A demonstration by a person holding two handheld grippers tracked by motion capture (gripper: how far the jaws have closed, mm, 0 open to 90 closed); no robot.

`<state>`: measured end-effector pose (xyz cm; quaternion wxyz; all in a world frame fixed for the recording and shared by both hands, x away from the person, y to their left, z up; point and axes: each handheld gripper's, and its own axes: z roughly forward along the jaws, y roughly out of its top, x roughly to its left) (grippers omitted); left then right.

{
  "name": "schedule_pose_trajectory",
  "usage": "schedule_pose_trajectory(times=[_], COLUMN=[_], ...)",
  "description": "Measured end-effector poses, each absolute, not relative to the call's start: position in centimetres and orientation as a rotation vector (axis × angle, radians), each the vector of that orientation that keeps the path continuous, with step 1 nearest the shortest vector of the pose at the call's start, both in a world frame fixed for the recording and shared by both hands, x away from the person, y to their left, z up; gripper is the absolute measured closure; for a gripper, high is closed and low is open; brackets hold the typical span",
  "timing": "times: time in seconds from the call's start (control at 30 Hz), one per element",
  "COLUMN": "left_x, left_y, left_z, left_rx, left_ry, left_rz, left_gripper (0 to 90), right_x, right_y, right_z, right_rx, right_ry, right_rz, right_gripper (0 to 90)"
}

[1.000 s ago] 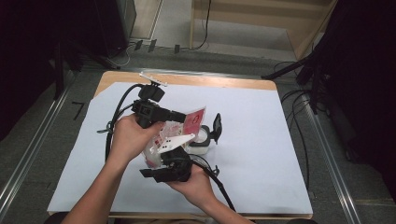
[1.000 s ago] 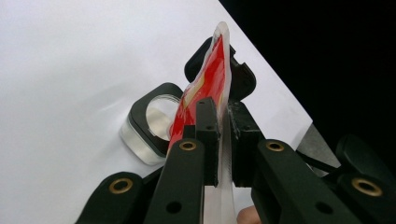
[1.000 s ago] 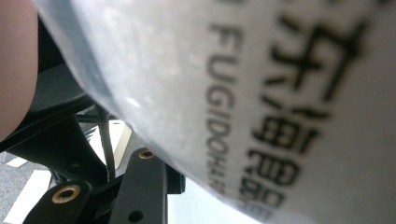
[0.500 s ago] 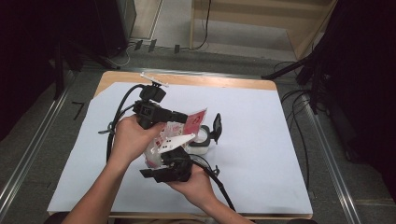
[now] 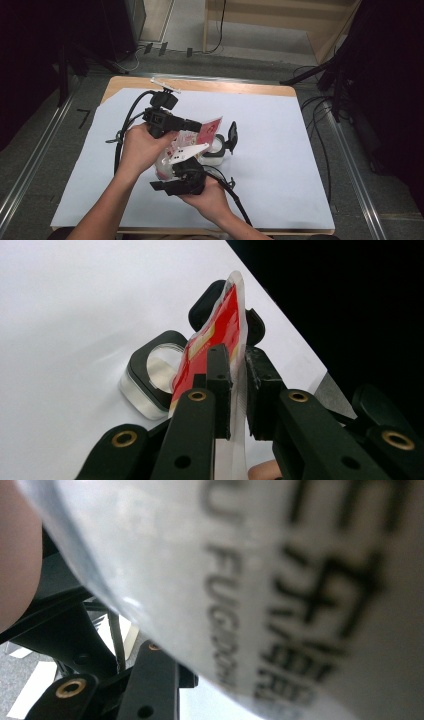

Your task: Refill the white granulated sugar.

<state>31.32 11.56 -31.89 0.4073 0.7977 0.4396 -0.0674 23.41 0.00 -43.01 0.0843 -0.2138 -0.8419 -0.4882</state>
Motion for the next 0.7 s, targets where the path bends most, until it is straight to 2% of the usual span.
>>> schedule_pose_trajectory(times=[0.7], left_x=[31.32], left_y=[11.60], left_z=[-31.94], left_rx=[2.008], left_ry=[1.099], left_rz=[-0.175], left_gripper=[83.7], right_x=[23.32], right_y=[-0.02], right_z=[-43.01], right_rx=[-0.641], right_ry=[-2.517], right_rz=[-1.454], right_gripper=[64.0])
